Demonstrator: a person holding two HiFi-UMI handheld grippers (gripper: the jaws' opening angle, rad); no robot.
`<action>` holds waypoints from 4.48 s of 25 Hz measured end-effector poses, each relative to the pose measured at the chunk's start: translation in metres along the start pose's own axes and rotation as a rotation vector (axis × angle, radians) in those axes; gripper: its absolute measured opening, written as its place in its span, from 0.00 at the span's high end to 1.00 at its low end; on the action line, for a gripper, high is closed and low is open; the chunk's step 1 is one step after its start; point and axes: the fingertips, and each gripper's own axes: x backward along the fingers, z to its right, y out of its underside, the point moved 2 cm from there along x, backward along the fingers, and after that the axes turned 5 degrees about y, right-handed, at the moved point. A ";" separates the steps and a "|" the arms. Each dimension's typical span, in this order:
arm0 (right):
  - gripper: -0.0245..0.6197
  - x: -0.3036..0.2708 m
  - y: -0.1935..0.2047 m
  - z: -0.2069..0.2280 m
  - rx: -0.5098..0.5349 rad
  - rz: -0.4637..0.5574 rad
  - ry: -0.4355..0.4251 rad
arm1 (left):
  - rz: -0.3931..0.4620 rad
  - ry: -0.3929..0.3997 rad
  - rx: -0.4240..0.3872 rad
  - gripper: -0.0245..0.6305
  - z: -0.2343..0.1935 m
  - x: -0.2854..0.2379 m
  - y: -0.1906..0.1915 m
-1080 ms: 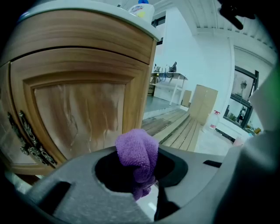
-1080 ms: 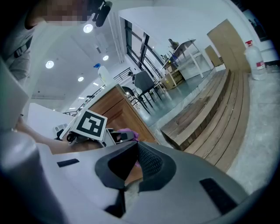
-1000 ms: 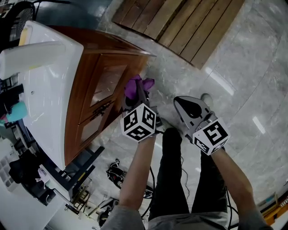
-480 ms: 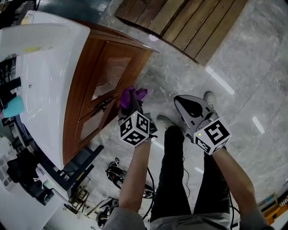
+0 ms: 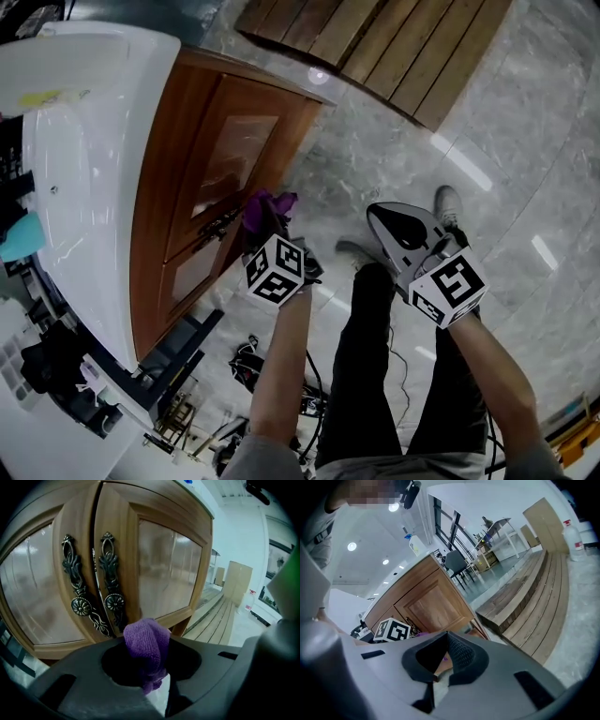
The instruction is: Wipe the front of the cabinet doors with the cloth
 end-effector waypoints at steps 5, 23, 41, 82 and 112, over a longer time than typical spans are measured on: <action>0.95 -0.010 0.010 -0.004 -0.019 0.001 0.009 | -0.015 -0.015 0.003 0.82 -0.018 -0.012 0.007; 0.95 -0.022 0.014 0.004 -0.051 -0.003 0.044 | -0.041 -0.012 0.038 0.82 -0.034 -0.024 0.010; 0.95 -0.027 0.005 0.013 -0.063 0.003 0.051 | -0.048 0.014 0.046 0.82 -0.013 -0.038 0.002; 0.95 -0.022 -0.023 0.067 -0.090 0.022 0.105 | -0.050 0.073 0.013 0.82 0.058 -0.075 -0.024; 0.95 -0.009 -0.040 0.107 -0.114 0.034 0.132 | -0.036 0.119 0.027 0.82 0.114 -0.102 -0.043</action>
